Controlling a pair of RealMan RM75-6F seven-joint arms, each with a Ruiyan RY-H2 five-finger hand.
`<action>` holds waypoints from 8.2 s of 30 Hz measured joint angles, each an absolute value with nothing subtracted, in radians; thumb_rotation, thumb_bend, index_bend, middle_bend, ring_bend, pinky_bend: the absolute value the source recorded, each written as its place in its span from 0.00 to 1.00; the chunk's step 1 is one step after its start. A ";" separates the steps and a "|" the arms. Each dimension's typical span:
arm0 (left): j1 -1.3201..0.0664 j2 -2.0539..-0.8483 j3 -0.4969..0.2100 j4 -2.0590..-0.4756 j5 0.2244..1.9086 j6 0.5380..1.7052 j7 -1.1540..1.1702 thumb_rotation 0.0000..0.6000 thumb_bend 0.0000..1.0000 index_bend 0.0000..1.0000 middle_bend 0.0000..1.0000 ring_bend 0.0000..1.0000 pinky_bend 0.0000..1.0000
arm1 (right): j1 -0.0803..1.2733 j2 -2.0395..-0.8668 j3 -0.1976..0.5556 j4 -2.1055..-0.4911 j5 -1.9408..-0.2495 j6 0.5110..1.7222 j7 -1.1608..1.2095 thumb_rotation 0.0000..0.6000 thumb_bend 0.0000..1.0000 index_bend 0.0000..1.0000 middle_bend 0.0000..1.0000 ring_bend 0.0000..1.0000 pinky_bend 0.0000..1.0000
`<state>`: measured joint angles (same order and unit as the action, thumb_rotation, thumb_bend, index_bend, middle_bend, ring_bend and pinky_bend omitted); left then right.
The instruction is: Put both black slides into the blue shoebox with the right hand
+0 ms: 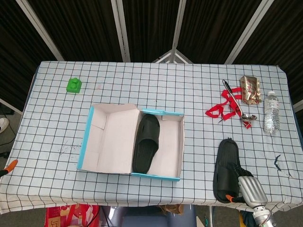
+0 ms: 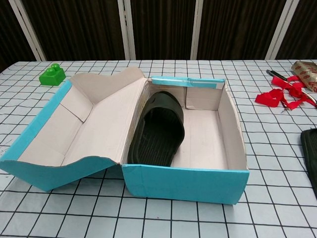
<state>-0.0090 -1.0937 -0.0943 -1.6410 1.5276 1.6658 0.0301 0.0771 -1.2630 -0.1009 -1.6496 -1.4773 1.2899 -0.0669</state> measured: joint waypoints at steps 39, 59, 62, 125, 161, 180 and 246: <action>-0.013 -1.101 -0.095 -1.642 1.524 1.657 0.045 1.00 0.16 0.08 0.00 0.00 0.00 | 0.101 -1.318 -0.060 -1.601 -1.466 1.279 -0.117 1.00 0.41 0.52 0.37 0.23 0.22; -0.008 -1.095 -0.098 -1.644 1.523 1.667 0.027 1.00 0.16 0.08 0.00 0.00 0.00 | 0.106 -1.210 -0.022 -1.712 -1.490 1.331 -0.080 1.00 0.52 0.62 0.46 0.26 0.22; -0.007 -1.094 -0.098 -1.644 1.524 1.668 0.025 1.00 0.16 0.08 0.00 0.00 0.00 | 0.117 -1.165 -0.002 -1.765 -1.494 1.341 -0.088 1.00 0.52 0.62 0.46 0.26 0.22; -0.009 -1.089 -0.105 -1.632 1.513 1.663 -0.005 1.00 0.16 0.08 0.00 0.00 0.00 | 0.911 -1.118 0.308 -2.085 -0.215 0.825 0.142 1.00 0.64 0.63 0.48 0.30 0.22; -0.009 -1.090 -0.104 -1.634 1.517 1.666 -0.004 1.00 0.16 0.08 0.00 0.00 0.00 | 0.817 -1.377 0.150 -1.990 -0.500 1.035 -0.037 1.00 0.65 0.64 0.48 0.30 0.22; -0.008 -1.089 -0.105 -1.634 1.515 1.667 -0.008 1.00 0.16 0.08 0.00 0.00 0.00 | 0.750 -1.484 0.080 -1.900 -0.665 1.069 -0.143 1.00 0.66 0.64 0.48 0.30 0.22; -0.006 -1.081 -0.099 -1.644 1.519 1.663 -0.012 1.00 0.16 0.08 0.00 0.00 0.00 | 0.800 -1.266 0.112 -2.069 -0.575 0.951 -0.325 1.00 0.11 0.00 0.00 0.06 0.07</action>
